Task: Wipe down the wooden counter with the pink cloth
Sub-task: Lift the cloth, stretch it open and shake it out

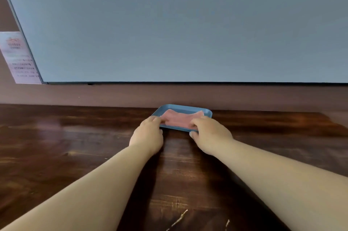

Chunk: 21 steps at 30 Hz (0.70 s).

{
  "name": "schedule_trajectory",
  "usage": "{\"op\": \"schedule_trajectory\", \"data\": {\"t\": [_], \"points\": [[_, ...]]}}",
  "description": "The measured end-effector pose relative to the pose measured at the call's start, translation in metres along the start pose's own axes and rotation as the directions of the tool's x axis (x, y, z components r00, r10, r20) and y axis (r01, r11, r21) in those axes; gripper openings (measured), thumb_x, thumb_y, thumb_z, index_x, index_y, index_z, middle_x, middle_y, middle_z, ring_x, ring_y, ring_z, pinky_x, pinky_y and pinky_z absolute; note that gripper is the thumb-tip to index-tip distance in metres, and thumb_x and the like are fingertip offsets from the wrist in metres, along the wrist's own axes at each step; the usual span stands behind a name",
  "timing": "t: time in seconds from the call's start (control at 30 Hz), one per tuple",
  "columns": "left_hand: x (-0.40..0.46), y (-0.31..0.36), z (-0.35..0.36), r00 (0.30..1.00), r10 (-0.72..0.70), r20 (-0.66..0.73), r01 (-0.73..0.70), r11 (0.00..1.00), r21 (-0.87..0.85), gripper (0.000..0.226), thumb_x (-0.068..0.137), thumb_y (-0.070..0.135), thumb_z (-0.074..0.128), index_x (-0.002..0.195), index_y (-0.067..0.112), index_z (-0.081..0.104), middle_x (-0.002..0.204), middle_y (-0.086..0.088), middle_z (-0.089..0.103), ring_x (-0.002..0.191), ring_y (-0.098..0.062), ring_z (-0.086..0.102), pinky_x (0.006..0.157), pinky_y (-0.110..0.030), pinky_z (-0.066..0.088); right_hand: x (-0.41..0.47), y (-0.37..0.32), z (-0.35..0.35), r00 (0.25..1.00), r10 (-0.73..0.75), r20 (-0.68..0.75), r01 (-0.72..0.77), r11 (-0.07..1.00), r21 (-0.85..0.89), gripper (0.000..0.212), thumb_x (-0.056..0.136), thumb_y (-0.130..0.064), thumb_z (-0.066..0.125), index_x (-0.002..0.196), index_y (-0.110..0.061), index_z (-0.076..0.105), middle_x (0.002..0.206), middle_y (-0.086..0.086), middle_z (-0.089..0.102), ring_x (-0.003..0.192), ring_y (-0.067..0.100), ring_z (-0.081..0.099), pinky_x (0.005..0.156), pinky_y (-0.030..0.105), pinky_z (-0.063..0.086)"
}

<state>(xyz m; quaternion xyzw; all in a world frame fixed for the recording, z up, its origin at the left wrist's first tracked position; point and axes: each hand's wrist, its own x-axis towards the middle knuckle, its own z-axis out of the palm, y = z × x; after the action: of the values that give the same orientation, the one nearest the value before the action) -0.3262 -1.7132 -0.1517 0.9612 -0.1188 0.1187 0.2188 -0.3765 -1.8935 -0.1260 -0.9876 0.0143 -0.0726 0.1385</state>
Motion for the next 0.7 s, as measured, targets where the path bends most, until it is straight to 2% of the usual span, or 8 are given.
{"op": "schedule_trajectory", "data": {"t": [0.03,0.1,0.23,0.33,0.4,0.53,0.63,0.7], "points": [[-0.001,-0.002,-0.001,0.996,0.074,0.051,-0.079,0.991,0.108,0.049,0.095,0.016,0.049,0.142,0.027,0.041,0.146,0.004,0.041,0.133,-0.021,0.039,0.108,-0.035,0.033,-0.003,0.003,0.003,1.0,-0.024,-0.005,0.024,0.999,-0.033,0.023,0.104,-0.03,0.05,0.124,-0.027,0.06,0.125,-0.001,0.061,0.11,0.023,0.06,0.087,0.038,0.052],[-0.008,0.006,-0.006,0.983,0.155,0.095,-0.17,0.968,0.183,0.053,0.096,0.023,0.052,0.145,0.03,0.036,0.146,0.004,0.039,0.135,-0.02,0.036,0.11,-0.035,0.029,-0.013,0.015,-0.004,0.999,-0.015,-0.045,0.013,0.999,-0.041,0.017,0.103,-0.031,0.053,0.118,-0.029,0.06,0.122,-0.003,0.061,0.11,0.022,0.058,0.085,0.037,0.05],[-0.033,0.044,-0.011,0.954,0.265,0.142,-0.283,0.95,0.134,0.039,0.097,0.031,0.05,0.135,0.035,0.045,0.125,0.006,0.049,0.118,-0.02,0.049,0.096,-0.035,0.043,-0.039,0.049,-0.028,0.999,0.046,0.009,-0.045,0.998,-0.052,0.015,0.095,-0.044,0.063,0.106,-0.035,0.06,0.107,-0.012,0.062,0.101,0.015,0.06,0.075,0.032,0.046],[-0.055,0.067,-0.016,0.898,0.381,0.219,-0.414,0.901,0.131,0.032,0.094,0.036,0.055,0.126,0.035,0.051,0.116,0.009,0.051,0.106,-0.017,0.054,0.09,-0.037,0.048,-0.072,0.077,-0.048,0.99,-0.01,0.143,0.02,0.997,-0.07,0.018,0.09,-0.048,0.069,0.101,-0.041,0.057,0.091,-0.018,0.061,0.082,0.003,0.056,0.065,0.026,0.041],[-0.066,0.076,-0.022,0.854,0.439,0.278,-0.471,0.88,0.055,0.028,0.092,0.034,0.061,0.12,0.033,0.057,0.111,0.009,0.052,0.097,-0.015,0.056,0.09,-0.035,0.047,-0.092,0.092,-0.06,0.972,-0.071,0.224,0.078,0.997,-0.024,0.013,0.089,-0.045,0.072,0.095,-0.044,0.06,0.092,-0.02,0.063,0.083,0.0,0.057,0.065,0.021,0.041],[-0.067,0.093,-0.034,0.815,0.443,0.373,-0.434,0.894,-0.113,0.014,0.085,0.024,0.072,0.099,0.023,0.068,0.101,0.004,0.058,0.086,-0.014,0.054,0.082,-0.024,0.044,-0.107,0.106,-0.079,0.98,-0.095,0.176,0.074,0.989,0.125,0.014,0.091,-0.034,0.072,0.082,-0.042,0.066,0.091,-0.019,0.068,0.082,-0.004,0.059,0.065,0.008,0.041],[-0.053,0.107,-0.043,0.86,0.365,0.357,-0.303,0.928,-0.217,0.006,0.089,0.02,0.068,0.085,0.023,0.065,0.087,0.009,0.066,0.067,-0.01,0.063,0.068,-0.027,0.049,-0.1,0.106,-0.087,0.998,-0.042,0.045,0.037,0.993,0.11,0.013,0.097,-0.033,0.063,0.085,-0.038,0.063,0.083,-0.017,0.066,0.068,0.0,0.062,0.058,0.013,0.039],[-0.041,0.117,-0.047,0.901,0.278,0.332,-0.178,0.936,-0.303,0.007,0.093,0.017,0.061,0.087,0.02,0.063,0.078,0.003,0.073,0.062,-0.011,0.068,0.064,-0.028,0.055,-0.092,0.104,-0.093,0.999,0.016,-0.039,-0.009,0.985,0.172,0.01,0.099,-0.031,0.062,0.09,-0.033,0.066,0.079,-0.013,0.071,0.056,0.0,0.066,0.054,0.016,0.045]]}}
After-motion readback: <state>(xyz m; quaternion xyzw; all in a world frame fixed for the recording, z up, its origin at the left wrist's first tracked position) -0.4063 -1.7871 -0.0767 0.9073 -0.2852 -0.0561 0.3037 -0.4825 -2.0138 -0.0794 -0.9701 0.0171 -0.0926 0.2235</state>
